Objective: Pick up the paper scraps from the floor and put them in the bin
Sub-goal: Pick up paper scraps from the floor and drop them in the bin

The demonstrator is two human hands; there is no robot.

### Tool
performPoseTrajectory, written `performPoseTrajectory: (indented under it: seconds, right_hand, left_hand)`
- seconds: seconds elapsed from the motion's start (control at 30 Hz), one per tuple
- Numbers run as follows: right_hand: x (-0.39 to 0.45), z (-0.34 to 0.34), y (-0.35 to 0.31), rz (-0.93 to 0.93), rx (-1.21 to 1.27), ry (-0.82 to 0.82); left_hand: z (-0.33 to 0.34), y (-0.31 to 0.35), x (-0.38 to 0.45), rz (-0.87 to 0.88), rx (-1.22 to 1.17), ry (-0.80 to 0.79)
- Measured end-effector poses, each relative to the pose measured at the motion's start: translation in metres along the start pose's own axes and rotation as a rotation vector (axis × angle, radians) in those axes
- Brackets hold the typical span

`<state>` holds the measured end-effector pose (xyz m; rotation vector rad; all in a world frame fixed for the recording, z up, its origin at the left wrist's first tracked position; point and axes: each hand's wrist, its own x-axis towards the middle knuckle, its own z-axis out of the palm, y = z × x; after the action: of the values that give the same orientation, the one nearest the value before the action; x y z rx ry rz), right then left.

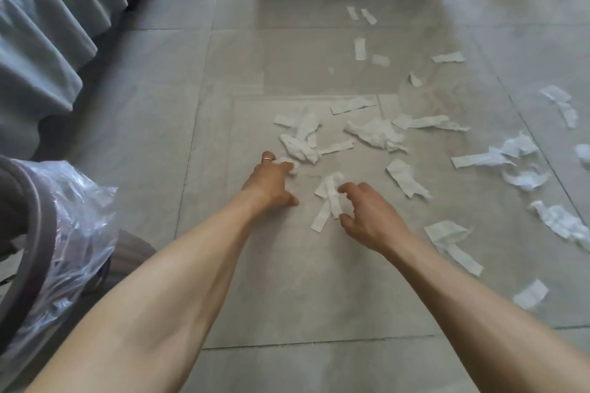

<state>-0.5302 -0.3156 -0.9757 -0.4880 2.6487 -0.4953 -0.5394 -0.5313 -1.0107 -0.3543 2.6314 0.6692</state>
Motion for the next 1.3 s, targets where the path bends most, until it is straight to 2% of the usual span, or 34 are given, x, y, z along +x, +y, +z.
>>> performPoseTrajectory:
  seconds: [0.07, 0.2, 0.3, 0.53, 0.6, 0.67, 0.73, 0.87, 0.97, 1.13, 1.23, 1.3]
  right_hand:
    - [0.009, -0.004, 0.001, -0.026, -0.067, -0.03]
    - [0.029, 0.004, -0.002, -0.022, -0.22, -0.146]
    - [0.038, 0.02, -0.002, -0.063, -0.204, -0.129]
    - [0.017, 0.032, 0.037, -0.168, 0.266, 0.2]
    - [0.005, 0.022, 0.052, -0.187, 0.29, 0.354]
    - [-0.01, 0.019, 0.063, -0.216, 0.203, 0.442]
    - [-0.026, 0.027, 0.076, -0.259, 0.075, 0.429]
    - [-0.031, 0.045, 0.081, -0.16, -0.13, 0.34]
    - [-0.023, 0.048, 0.085, -0.187, -0.268, 0.306]
    - [-0.011, 0.043, 0.089, -0.143, -0.213, 0.189]
    - [-0.002, 0.031, 0.081, -0.084, -0.121, 0.221]
    - [0.009, 0.021, 0.073, -0.113, -0.066, 0.262]
  left_hand:
    - [0.01, -0.002, -0.004, 0.003, -0.15, 0.071]
    - [0.027, -0.011, -0.028, 0.041, -0.166, 0.183]
    - [0.03, -0.009, -0.043, 0.007, -0.174, 0.182]
    - [0.048, -0.001, -0.071, -0.12, -0.347, 0.352]
    - [0.059, 0.003, -0.076, -0.136, -0.41, 0.38]
    - [0.067, 0.009, -0.08, -0.138, -0.443, 0.398]
    - [0.076, 0.021, -0.083, -0.136, -0.47, 0.407]
    - [0.082, 0.038, -0.08, -0.131, -0.503, 0.411]
    - [0.081, 0.042, -0.079, -0.14, -0.489, 0.4]
    - [0.074, 0.044, -0.082, -0.119, -0.489, 0.43]
    - [0.062, 0.042, -0.074, -0.06, -0.407, 0.469]
    - [0.049, 0.04, -0.058, -0.056, -0.329, 0.466]
